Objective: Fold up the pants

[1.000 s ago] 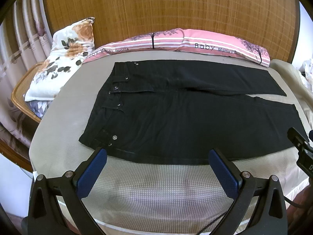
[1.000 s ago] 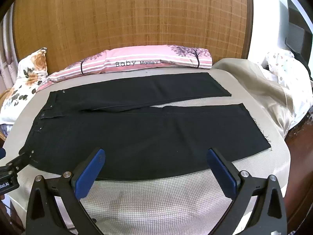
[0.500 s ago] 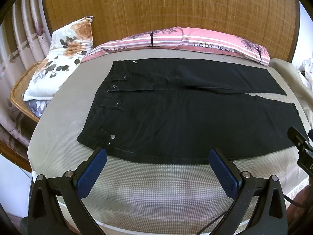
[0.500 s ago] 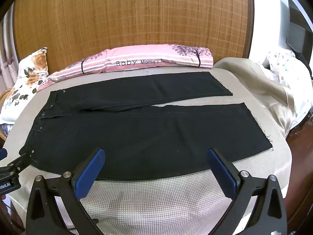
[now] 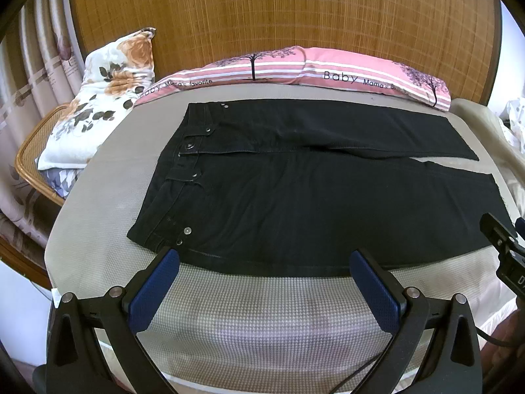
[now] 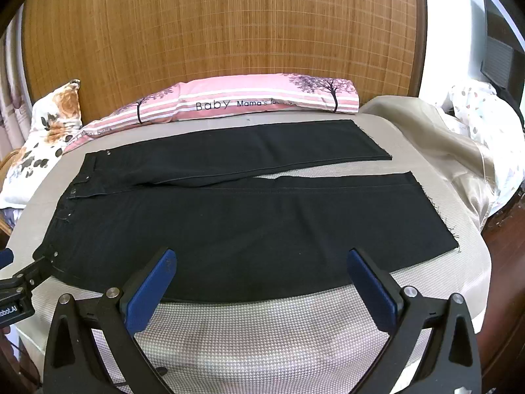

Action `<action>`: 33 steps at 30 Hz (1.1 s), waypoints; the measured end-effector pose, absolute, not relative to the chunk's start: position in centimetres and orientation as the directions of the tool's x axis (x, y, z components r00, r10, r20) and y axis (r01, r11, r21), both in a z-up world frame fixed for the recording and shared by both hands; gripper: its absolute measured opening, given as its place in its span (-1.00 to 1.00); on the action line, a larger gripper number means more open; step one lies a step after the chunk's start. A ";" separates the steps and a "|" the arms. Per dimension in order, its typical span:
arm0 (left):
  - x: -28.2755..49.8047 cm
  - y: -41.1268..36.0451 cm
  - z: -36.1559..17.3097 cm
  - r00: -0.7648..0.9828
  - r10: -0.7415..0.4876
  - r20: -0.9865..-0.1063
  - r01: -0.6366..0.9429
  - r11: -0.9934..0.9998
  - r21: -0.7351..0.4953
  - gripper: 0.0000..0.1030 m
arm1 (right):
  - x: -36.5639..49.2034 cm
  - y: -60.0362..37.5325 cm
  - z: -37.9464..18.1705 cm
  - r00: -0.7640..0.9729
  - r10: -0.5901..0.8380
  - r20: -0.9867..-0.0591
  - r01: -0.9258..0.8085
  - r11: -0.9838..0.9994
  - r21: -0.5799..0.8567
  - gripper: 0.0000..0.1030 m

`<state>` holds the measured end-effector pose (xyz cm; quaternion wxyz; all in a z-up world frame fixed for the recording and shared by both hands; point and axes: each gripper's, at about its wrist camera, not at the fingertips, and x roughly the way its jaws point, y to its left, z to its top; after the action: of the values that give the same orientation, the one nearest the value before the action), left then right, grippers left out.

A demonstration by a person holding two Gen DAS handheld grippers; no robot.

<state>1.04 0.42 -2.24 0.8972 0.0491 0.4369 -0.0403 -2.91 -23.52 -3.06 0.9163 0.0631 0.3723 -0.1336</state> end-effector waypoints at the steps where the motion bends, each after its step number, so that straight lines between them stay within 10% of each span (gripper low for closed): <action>1: 1.1 0.4 -2.2 0.614 -0.029 -0.788 0.116 0.992 0.053 1.00 | -2.9 -23.5 -3.1 0.687 -0.197 -0.700 0.292 0.956 0.018 1.00; 33: 1.4 0.3 -2.5 0.608 -0.039 -0.793 0.117 0.992 0.041 1.00 | -2.9 -23.0 -3.9 0.678 -0.200 -0.708 0.295 0.955 0.013 1.00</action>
<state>1.40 0.28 -2.48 0.8955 0.0444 0.4407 -0.0435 -2.85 -23.00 -3.88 0.9137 0.0630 0.3779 -0.1356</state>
